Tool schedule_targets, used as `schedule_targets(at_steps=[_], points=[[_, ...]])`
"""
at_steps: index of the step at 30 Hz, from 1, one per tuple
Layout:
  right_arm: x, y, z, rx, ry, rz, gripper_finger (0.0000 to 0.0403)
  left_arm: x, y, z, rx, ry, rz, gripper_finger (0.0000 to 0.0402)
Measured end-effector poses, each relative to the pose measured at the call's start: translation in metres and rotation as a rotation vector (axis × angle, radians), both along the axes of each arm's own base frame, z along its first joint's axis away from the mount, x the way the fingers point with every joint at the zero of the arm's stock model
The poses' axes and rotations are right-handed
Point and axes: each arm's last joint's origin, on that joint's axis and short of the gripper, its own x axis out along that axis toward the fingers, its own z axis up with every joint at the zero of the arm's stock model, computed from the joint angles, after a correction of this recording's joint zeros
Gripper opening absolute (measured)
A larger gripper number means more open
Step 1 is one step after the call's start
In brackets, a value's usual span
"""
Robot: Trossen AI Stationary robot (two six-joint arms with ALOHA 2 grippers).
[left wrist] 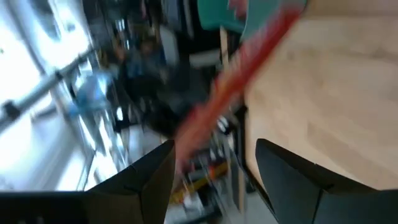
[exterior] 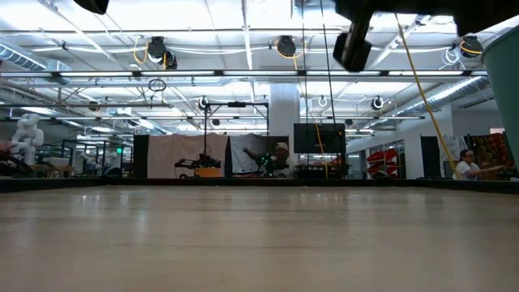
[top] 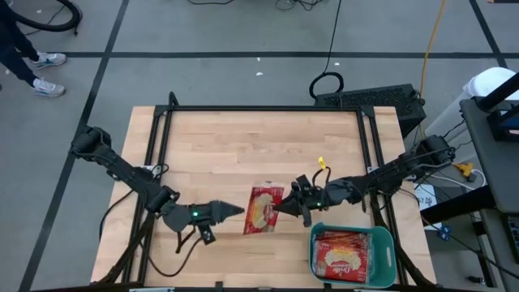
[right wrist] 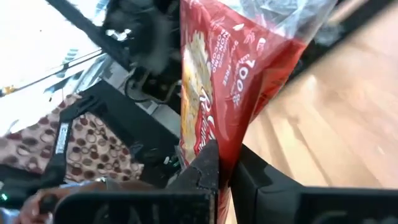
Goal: Sort popcorn bags into baskets
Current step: Put the popcorn bag into the green bin
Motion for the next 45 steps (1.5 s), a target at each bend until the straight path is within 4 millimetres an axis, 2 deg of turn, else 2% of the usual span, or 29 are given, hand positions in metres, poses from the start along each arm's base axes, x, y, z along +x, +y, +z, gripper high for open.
schedule_targets(at_steps=[7,12,19,23,27,30,38,41,45], points=[[0.006,-0.017,-0.005,0.137,0.079,0.048,0.0007,0.003,0.002,-0.002,0.069,0.039,-0.104,0.0223],[0.008,-0.026,-0.006,0.161,0.095,0.038,0.0007,0.006,0.008,-0.005,0.117,0.069,-0.13,0.0223],[0.009,-0.032,-0.007,0.17,0.102,0.049,0.0007,0.022,0.019,-0.018,0.166,0.113,-0.117,0.0217],[0.009,-0.032,-0.007,0.16,0.1,0.042,0.0007,0.029,0.023,-0.025,0.185,0.132,-0.1,0.017],[0.01,-0.033,-0.007,0.116,0.092,0.018,0.0011,0.03,0.024,-0.024,0.14,0.122,-0.082,0.0082],[0.009,-0.031,-0.01,0.043,0.102,-0.029,0.0037,0.03,0.024,-0.024,0.101,0.12,-0.055,0.0021],[0.004,-0.029,-0.008,-0.043,0.127,-0.058,0.0149,0.029,0.033,-0.026,0.028,0.14,0.049,0.002],[-0.008,-0.034,-0.005,-0.095,0.224,-0.145,0.0174,0.026,0.049,-0.021,-0.038,0.164,0.103,0.0014],[-0.031,-0.039,0.0,-0.232,0.366,-0.271,0.0187,0.022,0.075,-0.02,-0.207,0.232,0.181,0.0019]])
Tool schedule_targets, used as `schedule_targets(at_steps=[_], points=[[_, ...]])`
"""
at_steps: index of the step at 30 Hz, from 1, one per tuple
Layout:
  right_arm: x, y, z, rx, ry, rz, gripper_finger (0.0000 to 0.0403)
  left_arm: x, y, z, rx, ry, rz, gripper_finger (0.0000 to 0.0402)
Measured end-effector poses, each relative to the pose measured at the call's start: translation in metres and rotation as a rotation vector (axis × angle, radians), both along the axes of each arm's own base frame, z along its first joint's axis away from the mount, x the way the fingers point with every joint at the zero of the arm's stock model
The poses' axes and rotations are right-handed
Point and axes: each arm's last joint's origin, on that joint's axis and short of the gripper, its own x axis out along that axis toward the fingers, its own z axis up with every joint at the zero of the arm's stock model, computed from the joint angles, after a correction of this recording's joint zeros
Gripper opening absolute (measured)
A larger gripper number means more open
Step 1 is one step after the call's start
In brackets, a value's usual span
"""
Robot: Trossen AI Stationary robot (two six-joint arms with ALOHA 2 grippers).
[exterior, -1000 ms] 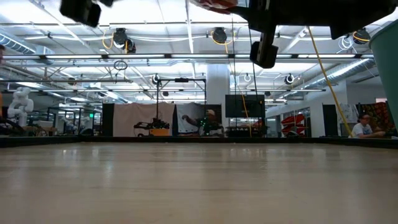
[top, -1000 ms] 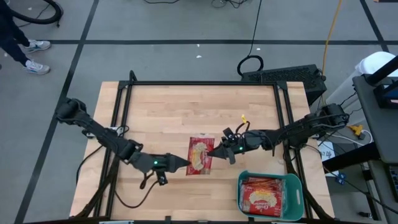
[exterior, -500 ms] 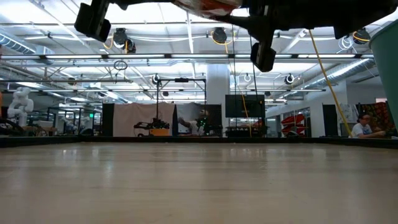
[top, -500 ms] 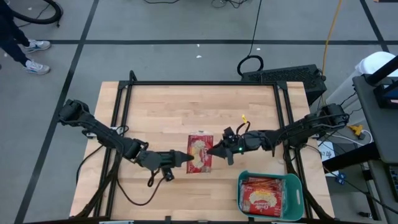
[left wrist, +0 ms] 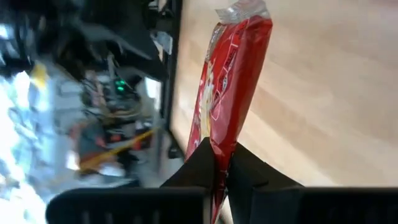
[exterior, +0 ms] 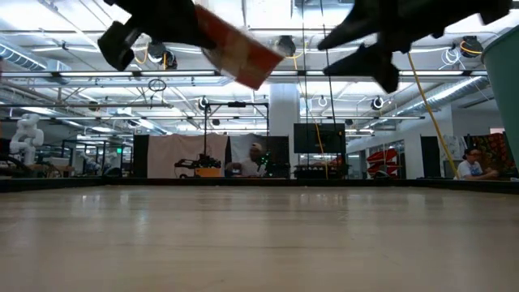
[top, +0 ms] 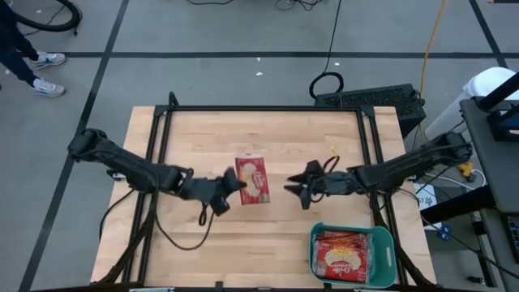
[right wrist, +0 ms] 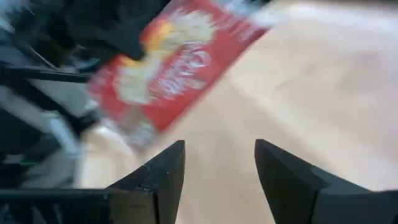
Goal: Sort popcorn bags into baskets
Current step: Put the popcorn bag into the green bin
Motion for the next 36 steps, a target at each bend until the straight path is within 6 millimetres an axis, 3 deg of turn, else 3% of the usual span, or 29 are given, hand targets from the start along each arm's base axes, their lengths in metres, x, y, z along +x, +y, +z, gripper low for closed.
schedule_targets(at_steps=[5,10,15,19,25,31,36], points=[[-0.016,0.012,0.007,-0.259,0.03,-0.048,0.0187,-0.004,0.016,0.008,-0.318,-0.006,0.002,0.0014],[-0.014,0.03,0.002,-0.526,0.049,-0.057,0.0187,0.002,0.02,0.012,-0.508,-0.061,-0.06,0.0014],[-0.007,0.056,-0.006,-0.757,0.02,-0.07,0.0187,-0.005,0.026,-0.009,-0.616,-0.176,-0.03,0.0014],[-0.001,0.076,-0.01,-0.88,-0.047,-0.034,0.0187,-0.016,0.029,-0.017,-0.75,-0.385,-0.06,0.0014],[0.02,0.091,-0.015,-0.984,-0.103,-0.044,0.0187,-0.031,0.03,-0.021,-0.893,-0.583,-0.19,0.0023],[0.059,0.105,0.007,-1.13,-0.063,-0.102,0.0187,-0.033,0.028,-0.029,-0.904,-0.521,-0.244,0.0026],[0.076,0.11,0.016,-1.2,-0.013,-0.086,0.0186,-0.033,0.026,-0.03,-0.906,-0.481,-0.319,0.0028]])
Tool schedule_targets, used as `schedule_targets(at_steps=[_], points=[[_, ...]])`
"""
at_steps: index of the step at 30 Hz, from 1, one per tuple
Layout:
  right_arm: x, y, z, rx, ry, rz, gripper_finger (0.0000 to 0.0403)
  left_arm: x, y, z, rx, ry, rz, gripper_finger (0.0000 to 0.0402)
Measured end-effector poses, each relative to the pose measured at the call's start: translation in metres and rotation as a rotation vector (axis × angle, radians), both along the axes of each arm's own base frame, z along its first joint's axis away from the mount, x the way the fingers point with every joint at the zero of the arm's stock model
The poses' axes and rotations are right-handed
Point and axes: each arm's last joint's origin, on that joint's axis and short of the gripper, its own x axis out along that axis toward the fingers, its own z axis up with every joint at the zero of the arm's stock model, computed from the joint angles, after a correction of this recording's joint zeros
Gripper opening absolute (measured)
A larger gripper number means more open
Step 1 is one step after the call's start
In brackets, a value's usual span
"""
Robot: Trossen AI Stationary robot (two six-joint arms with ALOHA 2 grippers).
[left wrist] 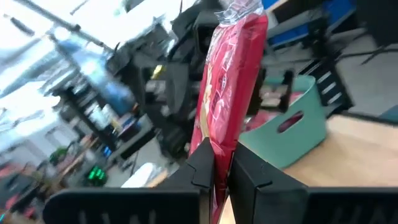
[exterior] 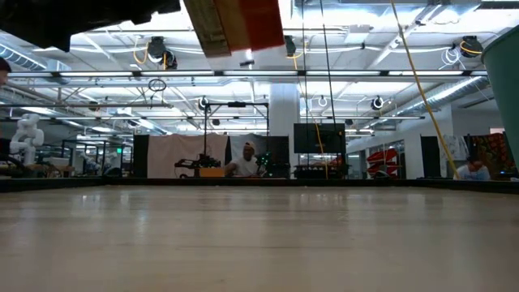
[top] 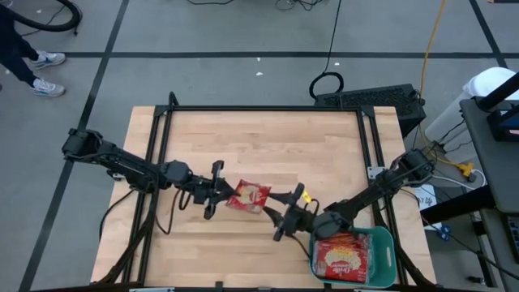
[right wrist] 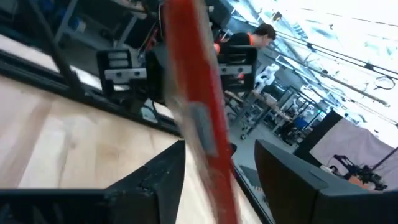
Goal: Sort popcorn bags into baskets
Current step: Put the popcorn bag into the green bin
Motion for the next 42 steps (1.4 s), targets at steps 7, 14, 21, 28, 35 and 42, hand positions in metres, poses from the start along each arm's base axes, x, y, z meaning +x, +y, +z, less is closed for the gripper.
schedule_targets(at_steps=[7,14,21,28,35,42], points=[[0.008,-0.002,0.0,0.068,0.018,0.108,0.0121,0.0,-0.001,0.001,0.01,-0.008,-0.049,0.0029],[0.011,-0.006,-0.001,0.119,0.008,0.143,0.0011,0.0,-0.001,0.001,-0.048,0.013,-0.046,0.003],[-0.006,0.008,0.004,0.177,0.007,0.069,0.0021,-0.003,-0.012,0.0,-0.078,0.022,0.038,0.01],[-0.035,0.028,0.033,0.441,0.084,0.086,0.0008,-0.007,-0.017,0.0,-0.141,0.033,0.337,0.0229],[-0.05,0.034,0.083,0.764,0.351,0.088,0.0013,-0.007,-0.017,-0.002,-0.187,0.055,0.378,0.0294],[-0.074,0.021,0.126,1.029,0.611,-0.026,0.0014,-0.007,-0.017,-0.002,-0.196,0.059,0.378,0.0298]])
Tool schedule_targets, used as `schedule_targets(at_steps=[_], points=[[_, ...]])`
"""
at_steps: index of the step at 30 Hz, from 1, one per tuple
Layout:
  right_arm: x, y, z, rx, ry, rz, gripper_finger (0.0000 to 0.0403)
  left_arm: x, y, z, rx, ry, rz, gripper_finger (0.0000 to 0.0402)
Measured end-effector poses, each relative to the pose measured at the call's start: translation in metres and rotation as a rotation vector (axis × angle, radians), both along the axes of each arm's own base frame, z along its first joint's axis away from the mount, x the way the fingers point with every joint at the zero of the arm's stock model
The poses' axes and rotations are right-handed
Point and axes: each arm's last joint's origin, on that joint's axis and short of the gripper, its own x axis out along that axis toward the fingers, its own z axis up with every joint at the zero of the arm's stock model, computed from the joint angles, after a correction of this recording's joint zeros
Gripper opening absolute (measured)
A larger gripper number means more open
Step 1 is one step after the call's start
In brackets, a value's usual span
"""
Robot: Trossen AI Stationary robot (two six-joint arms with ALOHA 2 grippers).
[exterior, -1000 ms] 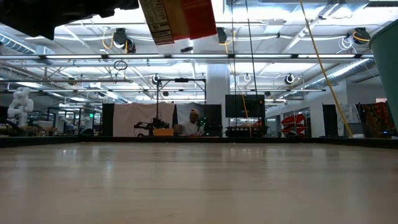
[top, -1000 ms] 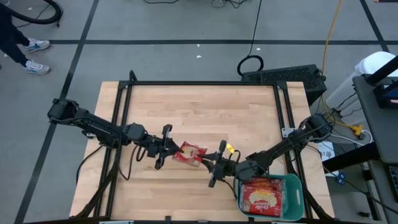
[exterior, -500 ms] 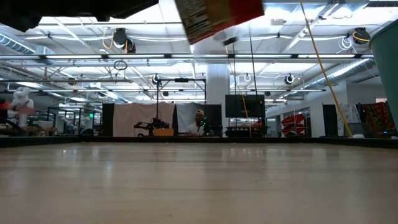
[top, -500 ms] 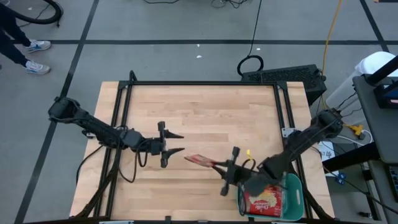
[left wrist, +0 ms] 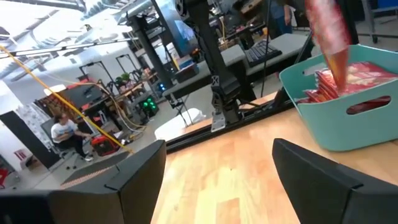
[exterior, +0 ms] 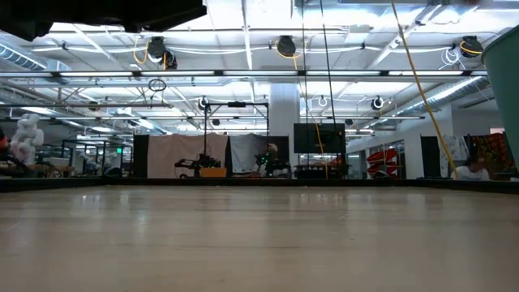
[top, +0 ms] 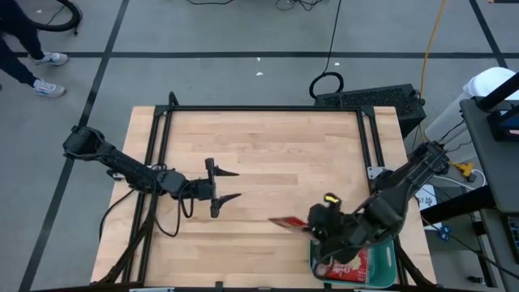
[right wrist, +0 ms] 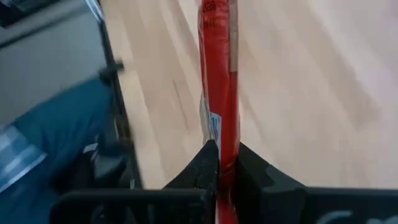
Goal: Sort popcorn bags into baskets
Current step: Put the popcorn bag into the green bin
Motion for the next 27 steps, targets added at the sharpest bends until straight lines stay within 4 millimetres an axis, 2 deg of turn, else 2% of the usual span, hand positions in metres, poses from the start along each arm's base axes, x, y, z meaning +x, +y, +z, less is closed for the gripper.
schedule_targets(at_steps=[3,7,10,14,20,23,27], points=[[-0.013,-0.007,0.01,0.103,0.163,-0.05,0.0014,0.0,0.0,-0.001,0.006,0.015,0.0,0.0298],[-0.028,-0.011,0.011,0.233,0.391,-0.136,0.0014,0.0,0.0,-0.004,0.011,0.04,-0.001,0.0298],[-0.036,-0.006,0.01,0.311,0.493,-0.179,0.0014,0.0,0.0,-0.006,0.005,0.055,-0.001,0.0298],[-0.036,0.003,0.006,0.39,0.572,-0.185,0.0015,0.0,0.0,-0.007,0.008,0.064,-0.001,0.0298],[-0.038,0.011,-0.002,0.381,0.678,-0.125,0.0015,0.0,0.0,-0.006,0.007,0.063,0.0,0.0298],[-0.04,0.017,-0.007,0.321,0.695,-0.062,0.0015,0.0,0.0,-0.006,0.005,0.063,0.0,0.0298],[-0.043,0.021,-0.013,0.236,0.696,-0.059,0.0015,0.0,0.0,-0.006,0.003,0.063,0.0,0.0298]])
